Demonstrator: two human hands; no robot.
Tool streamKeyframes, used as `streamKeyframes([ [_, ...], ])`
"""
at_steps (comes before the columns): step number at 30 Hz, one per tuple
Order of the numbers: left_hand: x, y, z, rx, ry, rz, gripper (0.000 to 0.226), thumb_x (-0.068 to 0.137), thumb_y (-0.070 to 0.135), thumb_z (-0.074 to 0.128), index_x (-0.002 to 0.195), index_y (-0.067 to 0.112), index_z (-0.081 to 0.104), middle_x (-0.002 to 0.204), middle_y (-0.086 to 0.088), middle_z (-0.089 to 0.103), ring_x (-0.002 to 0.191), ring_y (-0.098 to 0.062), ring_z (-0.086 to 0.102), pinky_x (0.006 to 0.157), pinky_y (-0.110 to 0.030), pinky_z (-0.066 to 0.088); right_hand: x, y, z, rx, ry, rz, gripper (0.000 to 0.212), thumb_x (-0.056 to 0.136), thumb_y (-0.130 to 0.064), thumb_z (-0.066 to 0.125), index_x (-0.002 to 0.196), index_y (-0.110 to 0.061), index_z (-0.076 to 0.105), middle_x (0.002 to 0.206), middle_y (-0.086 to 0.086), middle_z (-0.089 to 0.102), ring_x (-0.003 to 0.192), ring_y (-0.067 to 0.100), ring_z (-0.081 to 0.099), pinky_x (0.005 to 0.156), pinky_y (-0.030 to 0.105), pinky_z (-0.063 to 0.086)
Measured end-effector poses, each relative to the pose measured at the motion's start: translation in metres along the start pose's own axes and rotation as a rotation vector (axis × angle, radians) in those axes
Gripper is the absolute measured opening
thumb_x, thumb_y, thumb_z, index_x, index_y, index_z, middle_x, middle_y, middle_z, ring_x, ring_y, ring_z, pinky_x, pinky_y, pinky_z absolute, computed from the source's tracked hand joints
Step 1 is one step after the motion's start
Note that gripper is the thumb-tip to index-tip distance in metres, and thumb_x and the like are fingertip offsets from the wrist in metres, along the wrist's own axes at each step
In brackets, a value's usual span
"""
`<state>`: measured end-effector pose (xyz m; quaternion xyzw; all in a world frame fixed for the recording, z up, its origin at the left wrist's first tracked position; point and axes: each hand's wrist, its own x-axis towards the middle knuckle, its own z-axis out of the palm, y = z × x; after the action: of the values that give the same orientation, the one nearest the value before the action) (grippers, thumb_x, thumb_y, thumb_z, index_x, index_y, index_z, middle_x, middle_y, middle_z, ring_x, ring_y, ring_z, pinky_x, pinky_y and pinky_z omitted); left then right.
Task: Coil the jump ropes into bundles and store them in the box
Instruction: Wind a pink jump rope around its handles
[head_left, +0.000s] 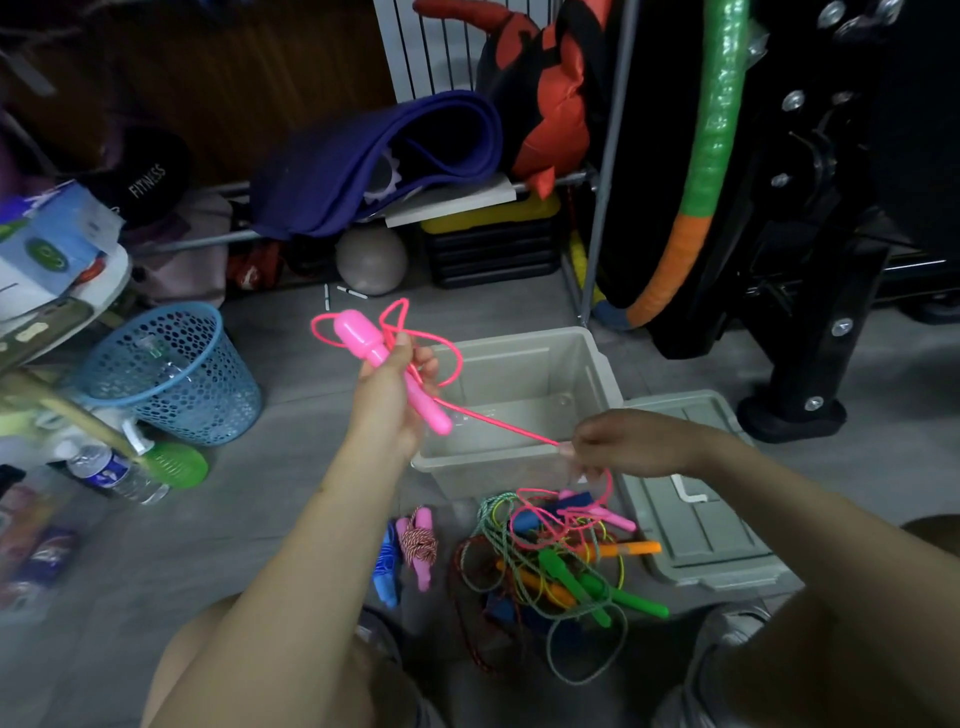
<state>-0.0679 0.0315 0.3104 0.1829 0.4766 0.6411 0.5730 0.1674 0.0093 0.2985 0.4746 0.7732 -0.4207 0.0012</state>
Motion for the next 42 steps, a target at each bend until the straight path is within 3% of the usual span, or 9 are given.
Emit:
streamKeyframes([
  [2,0.001,0.008,-0.006,0.107,0.045,0.051,0.015,0.098,0.013,0.048,0.085,0.017,0.052,0.049,0.009,0.059,0.046,-0.004,0.054,0.046,-0.016,0.043,-0.003,0.009,-0.008,-0.265,-0.082,0.06,0.026,0.095,-0.033,0.051,0.084,-0.014,0.063,0.081,-0.003,0.055,0.082,0.013,0.053,0.067,0.021,0.036],
  [4,-0.001,0.01,-0.009,0.208,0.065,0.08,0.016,0.098,0.013,0.049,0.083,0.018,0.051,0.046,0.011,0.057,0.044,-0.002,0.049,0.042,-0.015,0.039,-0.008,0.011,-0.013,-0.25,-0.08,0.106,0.022,0.095,-0.03,0.052,0.075,-0.022,0.057,0.077,-0.007,0.055,0.075,0.01,0.052,0.06,0.017,0.037],
  [12,-0.017,-0.022,0.001,0.376,-0.096,-0.002,0.013,0.094,0.016,0.056,0.081,0.015,0.053,0.058,0.003,0.049,0.051,-0.009,0.043,0.051,-0.023,0.037,-0.011,0.002,-0.026,0.847,0.161,-0.037,0.024,0.082,-0.031,0.054,0.08,-0.007,0.058,0.064,0.007,0.062,0.049,0.012,0.053,0.044,0.02,0.041],
  [20,-0.049,-0.058,0.022,0.356,-0.517,-0.053,0.02,0.086,-0.002,0.056,0.099,0.013,0.058,0.079,0.013,0.07,0.08,-0.002,0.065,0.075,-0.018,0.047,-0.003,-0.022,-0.025,1.156,0.257,-0.273,0.019,0.08,-0.019,0.051,0.088,-0.003,0.056,0.068,0.006,0.066,0.059,0.012,0.065,0.058,0.022,0.055],
  [25,-0.056,-0.062,0.031,0.525,-0.617,0.032,0.036,0.084,-0.016,0.054,0.098,0.017,0.052,0.085,0.01,0.059,0.077,0.006,0.059,0.074,-0.013,0.047,0.001,-0.025,-0.022,1.136,0.256,-0.313,0.023,0.079,-0.016,0.053,0.095,-0.002,0.06,0.075,0.013,0.066,0.064,0.016,0.068,0.064,0.025,0.057],
  [30,-0.054,-0.061,0.031,0.641,-0.493,0.119,0.023,0.085,0.0,0.065,0.09,0.022,0.062,0.083,0.01,0.066,0.071,0.006,0.061,0.071,-0.012,0.048,0.001,-0.023,-0.025,1.083,0.218,-0.312,0.03,0.082,-0.019,0.05,0.101,0.001,0.062,0.074,0.007,0.07,0.069,0.014,0.068,0.067,0.023,0.056],
  [33,-0.054,-0.058,0.032,0.588,-0.495,0.031,0.015,0.088,0.005,0.061,0.089,0.02,0.063,0.069,0.017,0.068,0.065,0.006,0.062,0.062,-0.008,0.046,0.001,-0.021,-0.028,1.063,0.252,-0.27,0.026,0.088,-0.017,0.048,0.098,0.001,0.063,0.072,0.006,0.069,0.067,0.012,0.066,0.065,0.021,0.054],
  [39,-0.045,-0.049,0.03,0.326,-0.319,-0.246,0.011,0.091,0.017,0.058,0.083,0.01,0.06,0.064,-0.001,0.063,0.05,-0.009,0.055,0.046,-0.018,0.046,-0.001,-0.016,-0.027,0.823,0.428,0.034,0.034,0.098,-0.024,0.047,0.075,-0.005,0.064,0.07,0.012,0.062,0.054,0.013,0.062,0.054,0.022,0.051],
  [42,-0.039,-0.042,0.03,0.192,-0.286,-0.288,0.017,0.094,0.02,0.054,0.083,0.008,0.06,0.063,-0.001,0.066,0.046,-0.01,0.057,0.043,-0.02,0.047,-0.002,-0.013,-0.012,0.662,0.333,0.104,0.037,0.098,-0.031,0.045,0.092,0.001,0.063,0.094,0.028,0.064,0.08,0.034,0.066,0.067,0.026,0.05],
])
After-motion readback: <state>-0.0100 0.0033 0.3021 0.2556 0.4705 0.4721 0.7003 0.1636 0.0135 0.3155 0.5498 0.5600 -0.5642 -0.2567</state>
